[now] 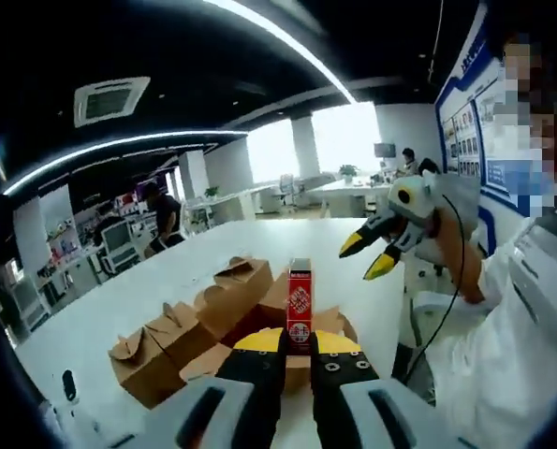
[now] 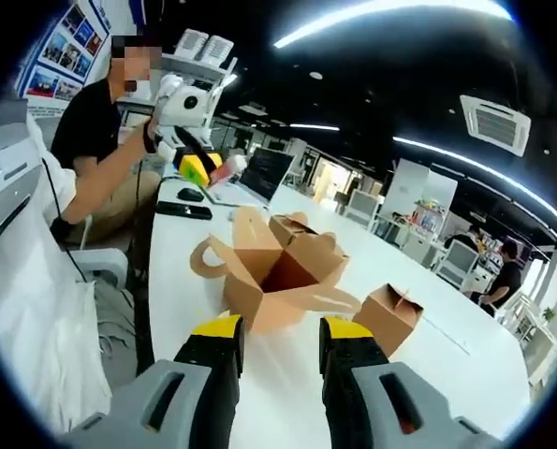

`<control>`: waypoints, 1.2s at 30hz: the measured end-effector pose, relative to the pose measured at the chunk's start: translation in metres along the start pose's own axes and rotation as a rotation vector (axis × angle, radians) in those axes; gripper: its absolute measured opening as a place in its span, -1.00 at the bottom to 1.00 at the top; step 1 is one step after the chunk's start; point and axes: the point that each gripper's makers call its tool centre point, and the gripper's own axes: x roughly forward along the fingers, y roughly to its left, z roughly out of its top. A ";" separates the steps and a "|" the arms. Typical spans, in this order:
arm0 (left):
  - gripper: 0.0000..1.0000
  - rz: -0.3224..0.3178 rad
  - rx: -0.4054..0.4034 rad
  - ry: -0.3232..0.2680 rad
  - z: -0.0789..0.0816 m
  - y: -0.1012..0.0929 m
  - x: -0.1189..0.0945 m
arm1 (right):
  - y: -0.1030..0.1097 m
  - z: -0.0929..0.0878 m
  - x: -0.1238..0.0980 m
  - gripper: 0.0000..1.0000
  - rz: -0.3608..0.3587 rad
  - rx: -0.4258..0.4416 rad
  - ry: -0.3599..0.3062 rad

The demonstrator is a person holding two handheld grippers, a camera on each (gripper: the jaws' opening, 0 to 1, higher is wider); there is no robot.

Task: Pick up one paper box from the group, open the paper box, and remove the item inside

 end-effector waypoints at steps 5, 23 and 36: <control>-0.75 -0.014 -0.075 -0.081 -0.006 0.000 -0.003 | 0.006 0.005 -0.001 -0.34 0.035 0.021 -0.028; -0.75 -0.019 -0.222 -0.290 -0.031 -0.011 -0.005 | 0.012 0.006 0.000 -0.34 0.057 0.042 -0.042; -0.75 -0.020 -0.233 -0.325 -0.026 -0.011 -0.012 | 0.017 0.004 0.002 -0.34 0.065 0.032 -0.031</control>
